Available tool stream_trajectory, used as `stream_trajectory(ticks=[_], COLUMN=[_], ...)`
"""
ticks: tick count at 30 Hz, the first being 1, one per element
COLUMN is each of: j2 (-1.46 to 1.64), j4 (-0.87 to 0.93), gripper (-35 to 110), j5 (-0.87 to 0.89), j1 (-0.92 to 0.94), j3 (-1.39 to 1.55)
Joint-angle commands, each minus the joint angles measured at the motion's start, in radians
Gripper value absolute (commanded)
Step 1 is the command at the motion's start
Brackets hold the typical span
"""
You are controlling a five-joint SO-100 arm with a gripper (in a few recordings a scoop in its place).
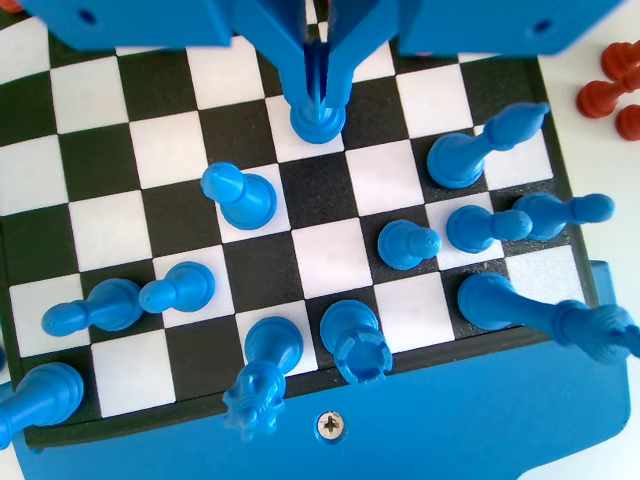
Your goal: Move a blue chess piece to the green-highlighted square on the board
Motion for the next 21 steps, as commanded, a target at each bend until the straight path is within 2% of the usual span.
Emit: stream_trajectory(ticks=[1,21], j2=[0.084,0.100], j4=[0.005,-0.005], gripper=[1,1], j5=[-0.003,0.018], j1=[0.012,-0.043], j3=[-0.003,0.020])
